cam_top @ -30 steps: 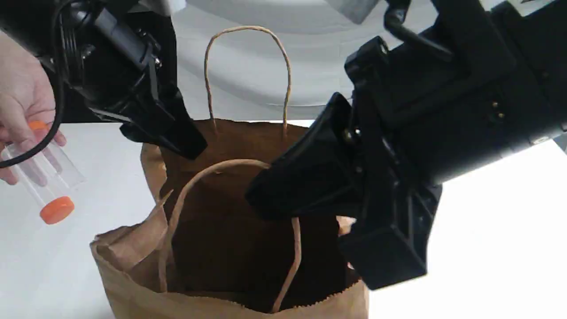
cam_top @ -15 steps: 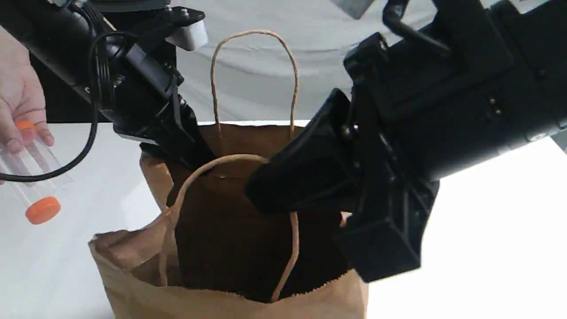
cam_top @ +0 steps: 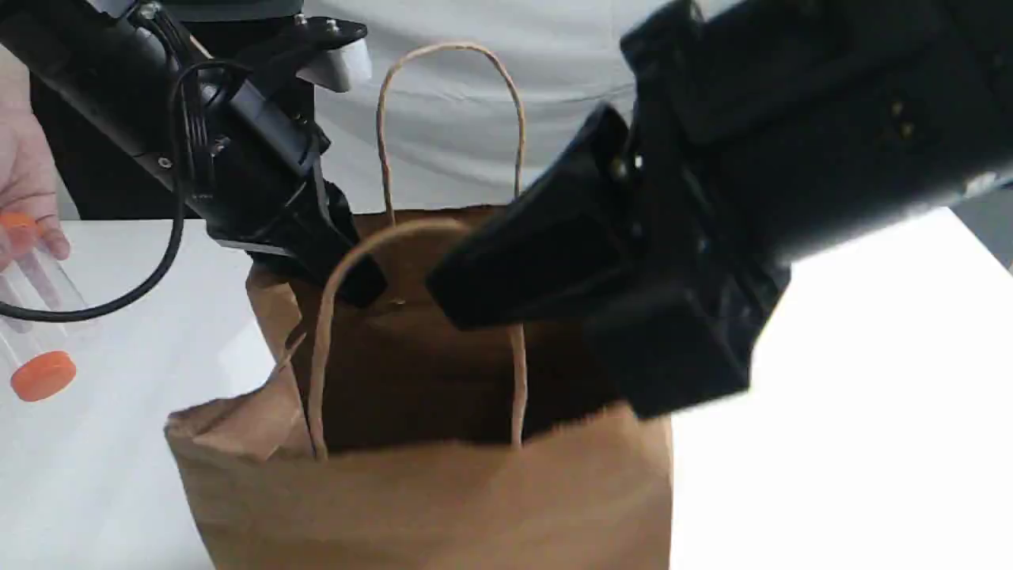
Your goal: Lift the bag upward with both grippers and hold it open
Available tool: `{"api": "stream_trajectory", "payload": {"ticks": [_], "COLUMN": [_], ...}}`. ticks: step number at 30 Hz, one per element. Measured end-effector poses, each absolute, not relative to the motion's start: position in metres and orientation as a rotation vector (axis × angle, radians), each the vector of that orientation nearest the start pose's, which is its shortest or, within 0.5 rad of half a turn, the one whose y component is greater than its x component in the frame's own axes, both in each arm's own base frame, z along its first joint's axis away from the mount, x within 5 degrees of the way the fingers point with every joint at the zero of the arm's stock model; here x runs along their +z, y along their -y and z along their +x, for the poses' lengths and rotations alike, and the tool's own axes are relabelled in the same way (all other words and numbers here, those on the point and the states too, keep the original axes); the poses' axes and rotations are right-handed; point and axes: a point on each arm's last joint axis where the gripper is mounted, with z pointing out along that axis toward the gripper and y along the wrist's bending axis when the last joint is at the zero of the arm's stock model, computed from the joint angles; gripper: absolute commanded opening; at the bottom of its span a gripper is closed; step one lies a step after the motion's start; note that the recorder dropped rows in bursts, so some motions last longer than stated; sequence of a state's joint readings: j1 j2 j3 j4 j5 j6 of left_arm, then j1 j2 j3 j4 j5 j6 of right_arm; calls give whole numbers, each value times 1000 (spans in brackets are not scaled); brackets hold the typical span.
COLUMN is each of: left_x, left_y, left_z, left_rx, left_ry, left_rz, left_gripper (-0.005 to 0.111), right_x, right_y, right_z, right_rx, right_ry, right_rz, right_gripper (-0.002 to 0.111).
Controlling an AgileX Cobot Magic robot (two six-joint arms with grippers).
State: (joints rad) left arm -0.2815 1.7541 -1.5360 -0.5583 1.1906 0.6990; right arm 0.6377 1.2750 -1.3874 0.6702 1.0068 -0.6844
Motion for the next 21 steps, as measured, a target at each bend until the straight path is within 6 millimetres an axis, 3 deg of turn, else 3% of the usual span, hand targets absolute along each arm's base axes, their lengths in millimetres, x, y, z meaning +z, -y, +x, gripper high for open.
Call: {"api": "stream_trajectory", "payload": {"ticks": [6,13,21], "left_x": [295,280,277], "left_y": [129,127,130], "left_z": [353,361,363], "left_rx": [-801,-865,-914], "left_ry": [-2536,-2603,-2619], "left_rz": [939,860,813], "left_gripper": [0,0,0], "right_x": [455,471,481], "right_y": [-202,-222,-224], "right_z": [196,219,221], "right_rx": [793,833,843], "right_ry": [-1859,-1892,-1882], "right_rz": [-1209,-1217,-1239], "right_gripper": [0,0,0]}}
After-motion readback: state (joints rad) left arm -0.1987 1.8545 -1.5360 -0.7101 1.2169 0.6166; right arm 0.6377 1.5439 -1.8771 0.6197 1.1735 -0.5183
